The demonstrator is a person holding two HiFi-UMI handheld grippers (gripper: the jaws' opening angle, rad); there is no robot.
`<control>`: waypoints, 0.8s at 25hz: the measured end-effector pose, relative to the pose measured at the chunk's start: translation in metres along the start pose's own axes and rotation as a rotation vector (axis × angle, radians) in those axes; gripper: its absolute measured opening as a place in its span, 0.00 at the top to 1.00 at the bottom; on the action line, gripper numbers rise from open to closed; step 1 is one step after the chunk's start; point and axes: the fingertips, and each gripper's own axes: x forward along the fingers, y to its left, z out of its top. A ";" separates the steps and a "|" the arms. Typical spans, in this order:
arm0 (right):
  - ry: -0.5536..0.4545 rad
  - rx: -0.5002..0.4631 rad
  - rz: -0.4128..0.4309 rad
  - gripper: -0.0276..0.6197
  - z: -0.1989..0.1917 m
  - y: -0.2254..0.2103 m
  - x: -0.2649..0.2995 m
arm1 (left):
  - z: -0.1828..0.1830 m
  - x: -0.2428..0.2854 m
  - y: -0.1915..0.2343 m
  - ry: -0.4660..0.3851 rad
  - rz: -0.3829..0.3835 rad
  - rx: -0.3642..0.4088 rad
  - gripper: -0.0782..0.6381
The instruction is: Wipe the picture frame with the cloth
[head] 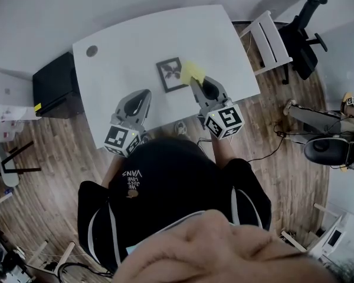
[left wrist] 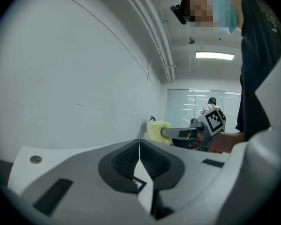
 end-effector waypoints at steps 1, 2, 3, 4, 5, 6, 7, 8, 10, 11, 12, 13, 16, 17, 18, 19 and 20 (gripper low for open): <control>-0.007 0.009 0.000 0.89 0.001 0.002 -0.004 | 0.000 0.001 -0.001 -0.001 -0.003 0.000 0.87; -0.012 0.017 0.001 0.89 0.001 0.004 -0.008 | 0.000 0.001 -0.002 0.000 -0.006 0.001 0.87; -0.015 0.022 0.002 0.89 0.002 0.006 -0.011 | -0.001 0.002 -0.003 0.001 -0.008 0.001 0.87; -0.016 0.025 0.004 0.89 0.001 0.008 -0.014 | -0.001 0.002 -0.004 0.002 -0.009 0.000 0.87; -0.015 0.026 0.004 0.89 0.001 0.010 -0.017 | -0.002 0.003 -0.004 0.002 -0.009 -0.001 0.87; -0.014 0.028 0.002 0.89 0.000 0.011 -0.020 | -0.002 0.004 -0.004 0.003 -0.009 -0.001 0.87; -0.013 0.032 -0.001 0.89 0.000 0.012 -0.023 | -0.002 0.004 -0.005 0.005 -0.009 -0.002 0.87; -0.013 0.040 -0.003 0.89 -0.001 0.014 -0.026 | -0.003 0.004 -0.005 0.008 -0.008 -0.003 0.87; -0.014 0.058 -0.006 0.89 -0.001 0.017 -0.032 | -0.003 0.003 -0.006 0.013 -0.005 -0.007 0.87; -0.013 0.063 -0.007 0.89 -0.002 0.017 -0.035 | -0.003 0.003 -0.006 0.012 -0.003 -0.007 0.87; -0.012 0.068 -0.008 0.89 -0.003 0.017 -0.037 | -0.002 0.004 -0.006 0.007 -0.002 -0.005 0.87; -0.010 0.074 -0.008 0.89 -0.003 0.018 -0.038 | -0.002 0.004 -0.006 0.003 -0.001 -0.003 0.87; -0.008 0.086 -0.012 0.89 -0.003 0.020 -0.043 | -0.001 0.003 -0.005 0.004 0.000 -0.006 0.87; -0.008 0.088 -0.012 0.89 -0.003 0.021 -0.044 | -0.001 0.003 -0.005 0.008 0.000 -0.009 0.87; -0.006 0.089 -0.010 0.89 -0.003 0.021 -0.044 | -0.001 0.003 -0.005 0.010 0.000 -0.012 0.87; -0.003 0.090 -0.006 0.89 -0.004 0.022 -0.045 | 0.000 0.004 -0.005 0.009 0.000 -0.013 0.87; 0.001 0.091 0.000 0.89 -0.004 0.022 -0.045 | 0.000 0.006 -0.006 0.006 0.000 -0.013 0.87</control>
